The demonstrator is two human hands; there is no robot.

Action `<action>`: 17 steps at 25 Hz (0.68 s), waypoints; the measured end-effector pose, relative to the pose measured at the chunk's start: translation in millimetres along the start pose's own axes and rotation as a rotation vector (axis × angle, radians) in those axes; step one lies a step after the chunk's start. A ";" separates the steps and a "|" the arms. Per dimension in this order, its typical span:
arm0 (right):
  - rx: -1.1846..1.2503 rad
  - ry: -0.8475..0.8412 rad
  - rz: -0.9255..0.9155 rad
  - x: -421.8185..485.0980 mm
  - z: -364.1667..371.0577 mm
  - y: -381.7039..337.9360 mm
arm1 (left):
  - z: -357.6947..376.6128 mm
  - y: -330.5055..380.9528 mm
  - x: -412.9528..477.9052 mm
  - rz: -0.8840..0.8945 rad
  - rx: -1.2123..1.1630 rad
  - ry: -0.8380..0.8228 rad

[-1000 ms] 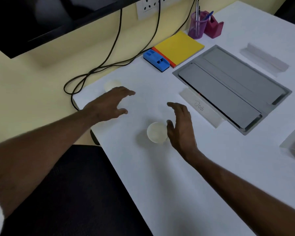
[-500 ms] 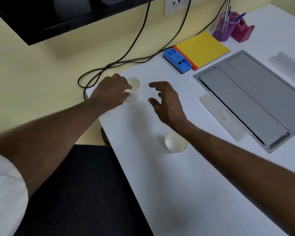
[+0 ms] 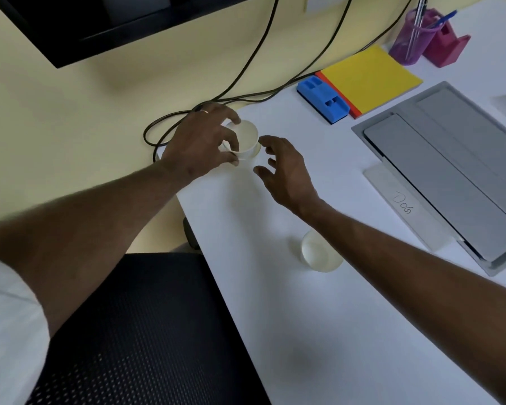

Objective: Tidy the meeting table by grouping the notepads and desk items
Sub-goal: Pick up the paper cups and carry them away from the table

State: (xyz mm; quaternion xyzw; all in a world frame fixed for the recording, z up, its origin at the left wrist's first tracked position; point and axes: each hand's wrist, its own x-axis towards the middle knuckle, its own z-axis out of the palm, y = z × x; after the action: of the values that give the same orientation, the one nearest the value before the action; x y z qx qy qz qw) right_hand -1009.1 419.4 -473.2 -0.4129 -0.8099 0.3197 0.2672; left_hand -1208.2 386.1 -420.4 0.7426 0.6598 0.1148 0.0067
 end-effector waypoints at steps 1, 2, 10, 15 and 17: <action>-0.009 0.013 -0.012 4.2 2.1 -0.4 | -0.8 -0.4 1.6 -0.016 -0.045 -0.008; -0.013 0.023 -0.016 8.9 3.7 -1.7 | -2.3 -0.4 3.3 -0.036 -0.087 -0.015; 0.154 0.131 -0.001 31.0 -3.8 -17.8 | -15.3 4.2 11.2 -0.055 -0.311 0.081; 0.242 0.195 0.035 26.6 -25.5 -24.5 | -33.1 18.1 16.8 -0.022 -0.428 0.140; 0.257 0.212 0.060 17.0 -38.0 -26.4 | -42.6 30.0 18.7 -0.014 -0.509 0.108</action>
State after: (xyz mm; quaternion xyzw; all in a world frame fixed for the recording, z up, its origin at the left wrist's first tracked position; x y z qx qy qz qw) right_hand -1004.5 432.9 -426.0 -0.4307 -0.7171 0.3830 0.3920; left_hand -1184.6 394.5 -371.1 0.7052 0.6142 0.3167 0.1588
